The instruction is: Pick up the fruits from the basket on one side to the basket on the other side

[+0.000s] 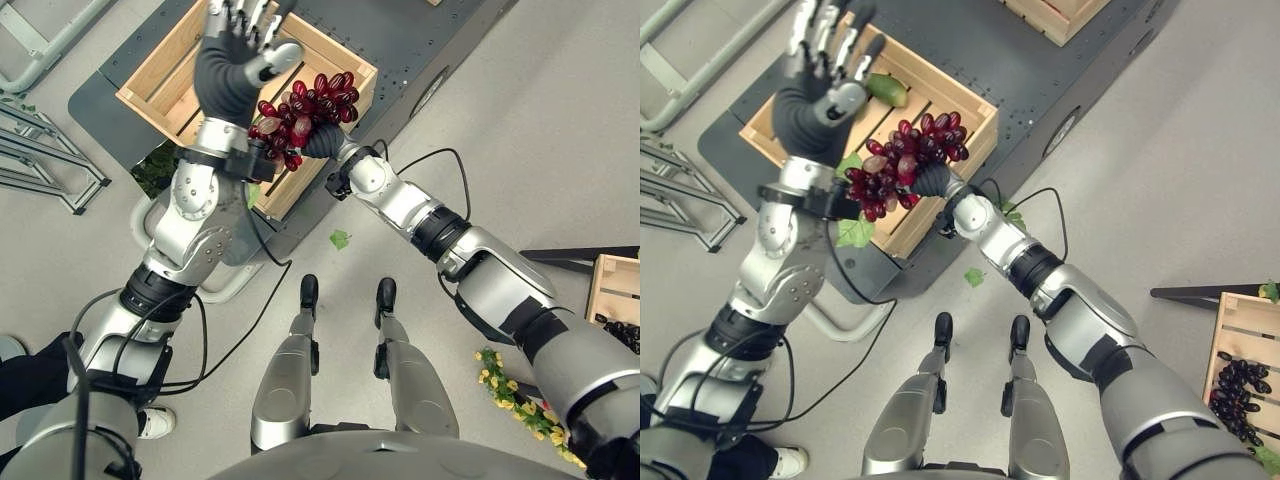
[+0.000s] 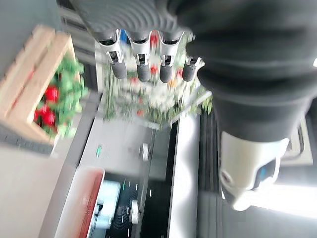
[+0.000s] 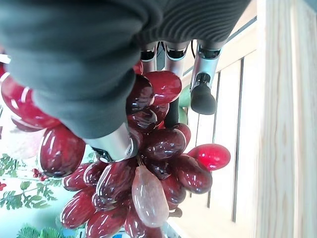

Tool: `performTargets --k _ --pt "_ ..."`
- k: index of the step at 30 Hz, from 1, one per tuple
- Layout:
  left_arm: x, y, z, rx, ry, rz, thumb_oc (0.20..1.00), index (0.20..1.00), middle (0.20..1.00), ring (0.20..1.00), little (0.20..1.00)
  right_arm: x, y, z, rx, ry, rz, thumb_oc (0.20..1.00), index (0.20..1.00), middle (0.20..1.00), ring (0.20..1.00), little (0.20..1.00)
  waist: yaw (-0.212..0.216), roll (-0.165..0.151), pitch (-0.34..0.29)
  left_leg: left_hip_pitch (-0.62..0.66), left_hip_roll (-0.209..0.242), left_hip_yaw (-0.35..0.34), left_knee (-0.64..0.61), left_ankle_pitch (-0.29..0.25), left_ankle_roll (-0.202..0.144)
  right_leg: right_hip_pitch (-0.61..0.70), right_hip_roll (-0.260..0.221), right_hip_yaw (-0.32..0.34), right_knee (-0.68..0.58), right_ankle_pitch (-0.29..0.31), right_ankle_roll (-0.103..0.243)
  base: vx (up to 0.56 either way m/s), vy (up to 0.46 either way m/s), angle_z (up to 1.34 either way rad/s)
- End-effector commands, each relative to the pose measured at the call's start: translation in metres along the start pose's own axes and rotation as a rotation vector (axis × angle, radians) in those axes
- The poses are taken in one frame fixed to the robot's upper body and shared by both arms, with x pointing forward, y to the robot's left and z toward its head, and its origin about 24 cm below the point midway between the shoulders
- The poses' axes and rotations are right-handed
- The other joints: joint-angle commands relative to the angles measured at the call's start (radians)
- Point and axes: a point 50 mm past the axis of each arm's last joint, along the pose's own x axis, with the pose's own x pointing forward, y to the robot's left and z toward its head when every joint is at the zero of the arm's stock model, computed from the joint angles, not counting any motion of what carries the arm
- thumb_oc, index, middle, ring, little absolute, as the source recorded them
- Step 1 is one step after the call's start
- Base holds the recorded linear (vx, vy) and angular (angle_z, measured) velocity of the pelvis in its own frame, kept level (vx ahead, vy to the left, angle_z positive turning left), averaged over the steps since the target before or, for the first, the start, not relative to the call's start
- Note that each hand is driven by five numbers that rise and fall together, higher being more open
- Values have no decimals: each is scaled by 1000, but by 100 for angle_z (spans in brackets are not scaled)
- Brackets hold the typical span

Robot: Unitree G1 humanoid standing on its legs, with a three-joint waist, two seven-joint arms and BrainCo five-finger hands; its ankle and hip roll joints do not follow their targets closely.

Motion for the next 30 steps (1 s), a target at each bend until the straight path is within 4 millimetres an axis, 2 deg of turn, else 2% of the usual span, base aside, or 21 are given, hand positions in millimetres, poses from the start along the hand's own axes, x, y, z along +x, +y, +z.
performTargets --k 1,5,6,7,8,10,13,15,19,20,22,23,24,26,30 --pt "-24 15 -7 29 -12 122 1000 1000 1000 1000 1000 -8 11 25 146 -173 -5 200 200 200 200 200 14 -66 -156 -1 -32 -3 21 -96 1 11 -41 28 20 -111 95 -13 14 8" --pt "-46 37 -9 72 17 240 1000 1000 1000 1000 1000 -27 -2 16 166 -194 -43 200 200 200 200 200 9 -72 -150 -2 -33 -2 21 -99 2 9 -46 23 20 -109 97 -5 7 3" --pt "-50 38 -15 78 37 248 1000 1000 1000 1000 1000 -4 13 47 194 -250 -30 200 200 200 200 200 26 -76 -151 0 -36 -5 21 -99 4 12 -47 22 20 -110 97 -3 1 -8" --pt "-53 38 -18 65 43 264 1000 1000 1000 1000 1000 1 10 44 199 -225 -61 200 200 200 200 200 34 -78 -154 -3 -38 -7 22 -97 2 11 -47 21 20 -110 98 -10 -13 -9" --pt "-61 46 -14 85 42 301 1000 1000 1000 1000 1000 1 -10 28 212 -162 -145 200 200 200 200 200 44 -81 -153 -5 -39 -9 22 -96 2 12 -49 17 21 -108 99 -6 -15 -5" --pt "-79 54 -14 102 68 351 1000 1000 1000 1000 1000 -4 -30 19 222 -141 -208 200 200 200 200 200 54 -85 -152 -1 -43 -9 22 -99 2 15 -50 13 21 -106 100 0 4 7" --pt "-100 68 -23 147 140 437 1000 1000 1000 1000 1000 -16 -42 18 231 -183 -231 200 200 200 200 200 56 -92 -149 5 -46 -11 22 -104 6 20 -53 10 21 -104 102 13 18 9" --pt "-120 81 -36 198 243 494 1000 1000 1000 1000 1000 -26 -56 16 223 -205 -256 200 200 200 200 200 58 -95 -150 12 -50 -12 25 -108 10 28 -55 7 21 -105 103 28 22 12" --pt "-166 101 -66 265 499 581 1000 1000 1000 1000 1000 -38 -68 18 206 -242 -262 200 200 200 200 200 61 -102 -153 25 -55 -9 26 -115 16 44 -62 2 20 -106 107 28 32 6" --pt "-170 105 -67 316 531 571 1000 1000 1000 1000 1000 -41 -71 17 207 -245 -271 200 200 200 200 200 62 -104 -153 28 -56 -9 26 -117 16 48 -63 1 19 -106 108 28 34 2" --pt "-198 114 -85 351 686 631 1000 1000 1000 1000 1000 -47 -73 19 196 -259 -264 200 200 200 200 200 60 -109 -155 36 -58 -6 28 -120 18 55 -66 -2 19 -105 112 37 46 -1" --pt "-223 123 -95 446 820 658 1000 1000 1000 1000 1000 -52 -74 19 213 -266 -267 200 200 200 200 200 55 -114 -159 46 -61 -2 27 -123 20 62 -68 -2 18 -105 115 35 45 -1" --pt "-222 123 -95 446 820 657 1000 1000 1000 1000 1000 -52 -75 18 212 -265 -268 200 200 200 200 200 56 -114 -159 47 -61 -2 26 -124 20 63 -69 -2 18 -105 115 34 48 0" --pt "-251 128 -110 526 987 662 1000 1000 1000 1000 1000 -58 -73 18 230 -278 -259 200 200 200 200 200 49 -119 -161 56 -63 0 27 -128 23 71 -72 -3 18 -105 118 35 40 -3" --pt "-312 130 -125 642 1315 675 1000 1000 1000 1000 1000 -70 -71 14 255 -291 -261 200 200 200 200 200 39 -126 -170 70 -71 9 30 -138 29 87 -80 -3 16 -105 125 44 50 -2"
